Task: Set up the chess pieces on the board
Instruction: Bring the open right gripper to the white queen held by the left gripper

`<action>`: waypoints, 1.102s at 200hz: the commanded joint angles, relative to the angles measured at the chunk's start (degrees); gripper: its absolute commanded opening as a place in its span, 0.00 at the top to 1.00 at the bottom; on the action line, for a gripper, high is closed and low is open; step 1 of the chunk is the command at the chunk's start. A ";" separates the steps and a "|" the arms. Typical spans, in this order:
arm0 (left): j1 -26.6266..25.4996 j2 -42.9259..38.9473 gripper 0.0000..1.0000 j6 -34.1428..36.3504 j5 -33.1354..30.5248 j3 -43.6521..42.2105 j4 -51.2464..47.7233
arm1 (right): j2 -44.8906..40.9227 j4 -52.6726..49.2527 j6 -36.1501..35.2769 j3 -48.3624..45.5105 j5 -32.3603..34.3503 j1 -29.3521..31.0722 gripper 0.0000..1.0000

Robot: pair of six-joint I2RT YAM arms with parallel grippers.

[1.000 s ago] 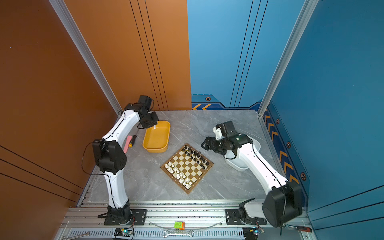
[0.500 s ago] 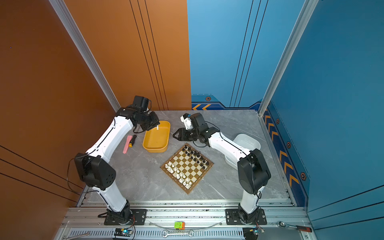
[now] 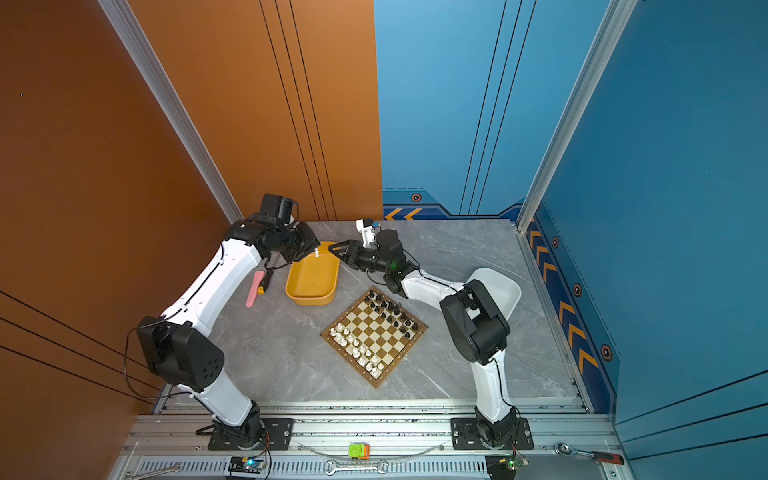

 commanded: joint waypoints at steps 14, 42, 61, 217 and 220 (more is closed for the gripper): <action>-1.03 -1.21 0.94 -2.11 0.88 0.23 2.70 | 4.33 18.89 16.02 0.22 -1.16 0.66 0.55; -1.44 -1.97 0.95 -2.73 0.09 -0.67 4.09 | 2.42 13.28 11.44 0.63 -2.49 1.84 0.56; -1.45 -2.73 0.95 -3.22 -0.55 -1.89 5.29 | 1.64 13.41 11.40 0.03 -2.61 1.93 0.56; -4.44 -4.90 0.95 -6.73 -3.41 -6.12 9.74 | -3.10 10.52 8.06 -1.95 -3.94 1.81 0.63; -4.44 -5.02 0.95 -6.77 -3.44 -6.31 9.83 | -3.12 10.44 8.04 -2.05 -3.95 1.80 0.63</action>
